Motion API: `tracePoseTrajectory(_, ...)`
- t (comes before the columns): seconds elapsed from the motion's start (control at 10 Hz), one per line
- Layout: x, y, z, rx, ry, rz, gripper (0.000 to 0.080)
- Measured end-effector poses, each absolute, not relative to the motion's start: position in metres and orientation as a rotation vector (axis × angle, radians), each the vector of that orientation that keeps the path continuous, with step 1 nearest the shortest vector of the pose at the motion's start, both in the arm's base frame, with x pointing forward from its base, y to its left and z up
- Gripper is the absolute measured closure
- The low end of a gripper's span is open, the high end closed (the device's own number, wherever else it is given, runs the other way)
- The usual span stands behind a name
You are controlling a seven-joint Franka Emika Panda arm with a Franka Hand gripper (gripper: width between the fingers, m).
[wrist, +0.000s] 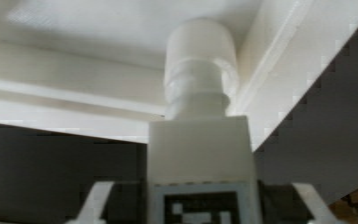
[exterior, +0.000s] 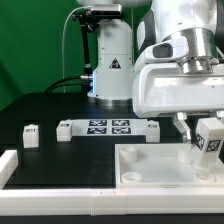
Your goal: Assemble one leg
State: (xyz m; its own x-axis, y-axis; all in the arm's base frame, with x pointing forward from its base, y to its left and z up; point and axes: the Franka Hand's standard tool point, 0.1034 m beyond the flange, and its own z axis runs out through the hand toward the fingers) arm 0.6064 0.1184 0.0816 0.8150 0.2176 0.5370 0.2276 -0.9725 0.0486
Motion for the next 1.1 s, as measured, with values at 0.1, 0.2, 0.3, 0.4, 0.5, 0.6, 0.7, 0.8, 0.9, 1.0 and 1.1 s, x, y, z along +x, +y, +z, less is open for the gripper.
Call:
tracePoseTrajectory(0.1, 0.606, 0.119, 0.080, -2.976, -0.361, -0.874, 0.0509)
tracePoseTrajectory(0.2, 0.605, 0.120, 0.079, -2.976, -0.352, -0.870, 0.0509)
tracePoseTrajectory(0.3, 0.605, 0.121, 0.078, -2.974, -0.353, -0.876, 0.0509)
tracePoseTrajectory(0.4, 0.607, 0.121, 0.078, -2.967, -0.352, -0.900, 0.0509)
tracePoseTrajectory(0.5, 0.608, 0.121, 0.075, -2.957, -0.351, -0.931, 0.0509)
tracePoseTrajectory(0.6, 0.605, 0.121, 0.069, -2.964, -0.352, -0.909, 0.0509)
tracePoseTrajectory(0.7, 0.606, 0.122, 0.069, -2.962, -0.353, -0.915, 0.0509)
tracePoseTrajectory(0.8, 0.606, 0.122, 0.069, -2.959, -0.354, -0.922, 0.0509)
tracePoseTrajectory(0.9, 0.606, 0.122, 0.069, -2.959, -0.355, -0.923, 0.0509)
tracePoseTrajectory(1.0, 0.606, 0.121, 0.069, -2.958, -0.357, -0.927, 0.0509)
tracePoseTrajectory(1.1, 0.606, 0.120, 0.068, -2.954, -0.354, -0.942, 0.0509)
